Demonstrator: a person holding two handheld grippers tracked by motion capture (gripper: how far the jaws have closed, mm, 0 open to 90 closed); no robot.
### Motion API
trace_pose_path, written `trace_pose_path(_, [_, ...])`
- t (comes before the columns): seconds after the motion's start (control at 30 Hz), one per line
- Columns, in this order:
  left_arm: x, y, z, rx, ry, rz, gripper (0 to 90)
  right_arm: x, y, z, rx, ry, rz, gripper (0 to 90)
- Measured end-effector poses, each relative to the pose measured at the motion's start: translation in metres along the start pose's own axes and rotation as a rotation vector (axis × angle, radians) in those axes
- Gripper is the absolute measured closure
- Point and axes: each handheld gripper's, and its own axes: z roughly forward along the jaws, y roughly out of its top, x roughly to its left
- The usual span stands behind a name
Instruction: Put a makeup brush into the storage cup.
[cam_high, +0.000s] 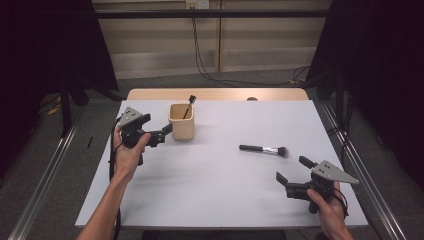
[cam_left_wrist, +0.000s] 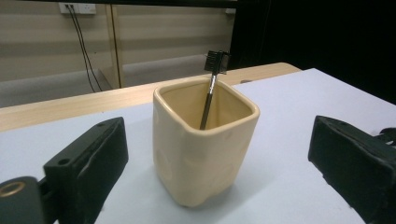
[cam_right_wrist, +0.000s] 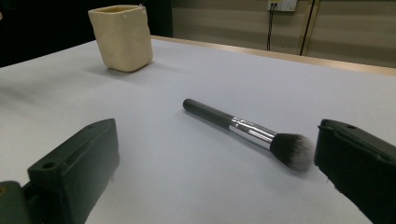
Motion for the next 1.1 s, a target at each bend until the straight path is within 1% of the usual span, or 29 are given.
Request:
trace_pose_path(0.1, [0.001, -0.004, -0.006, 0.000, 0.003, 0.005, 2.1, 0.000, 0.000, 0.000, 0.001, 0.000, 0.000, 0.0])
trace_pose_path(0.17, [0.000, -0.007, -0.011, 0.004, 0.013, 0.027, 1.9, 0.000, 0.000, 0.000, -0.001, -0.001, 0.000, 0.0])
trace_pose_path(0.2, [0.000, -0.009, -0.013, 0.001, 0.011, 0.026, 2.1, 0.000, 0.000, 0.000, 0.000, -0.001, 0.001, 0.0])
trace_pose_path(0.23, [-0.001, -0.010, -0.014, 0.005, 0.028, 0.019, 2.0, 0.000, 0.000, 0.000, 0.000, -0.002, 0.003, 0.0])
trace_pose_path(0.27, [-0.001, -0.011, -0.016, 0.009, 0.037, 0.032, 1.8, 0.000, 0.000, 0.000, 0.000, -0.001, 0.001, 0.0])
trace_pose_path(0.33, [-0.002, -0.014, -0.020, 0.010, 0.039, 0.047, 1.8, 0.000, 0.000, 0.000, 0.001, -0.003, 0.000, 0.0])
trace_pose_path(0.4, [-0.003, -0.016, -0.023, 0.008, 0.029, 0.034, 1.8, 0.000, 0.000, 0.000, 0.001, -0.002, -0.001, 0.0])
trace_pose_path(0.43, [-0.003, -0.017, -0.025, 0.006, 0.033, 0.032, 1.8, 0.000, 0.000, 0.000, 0.001, -0.004, 0.000, 0.0])
trace_pose_path(0.53, [-0.003, -0.023, -0.029, 0.021, 0.052, 0.054, 2.2, 0.000, 0.000, 0.000, 0.001, -0.003, 0.001, 0.0])
trace_pose_path(0.57, [-0.003, -0.025, -0.031, 0.015, 0.056, 0.054, 2.6, 0.000, 0.000, 0.000, 0.002, -0.005, 0.001, 0.0])
trace_pose_path(0.63, [-0.002, -0.027, -0.035, 0.016, 0.048, 0.045, 3.3, -0.001, 0.000, 0.000, 0.004, -0.005, -0.003, 0.0])
trace_pose_path(0.7, [-0.002, -0.029, -0.040, 0.007, 0.044, 0.038, 3.9, -0.001, 0.000, 0.000, 0.005, -0.006, -0.003, 0.0])
trace_pose_path(0.77, [-0.002, -0.031, -0.045, 0.006, 0.052, 0.045, 3.9, 0.000, 0.000, 0.001, 0.001, -0.007, 0.005, 0.0])
trace_pose_path(0.87, [-0.002, -0.034, -0.052, -0.007, 0.059, 0.033, 3.9, 0.000, 0.000, 0.002, 0.006, -0.005, -0.003, 0.0])
trace_pose_path(0.93, [-0.001, -0.037, -0.058, -0.008, 0.075, 0.044, 3.8, 0.000, 0.001, 0.003, 0.004, -0.007, -0.001, 0.0])
trace_pose_path(1.07, [-0.002, -0.043, -0.069, -0.014, 0.071, 0.050, 3.7, 0.000, 0.000, 0.004, 0.011, -0.015, 0.009, 0.0])
trace_pose_path(1.1, [-0.002, -0.044, -0.071, -0.017, 0.077, 0.050, 3.7, -0.001, 0.000, 0.004, 0.011, -0.015, 0.007, 0.0])
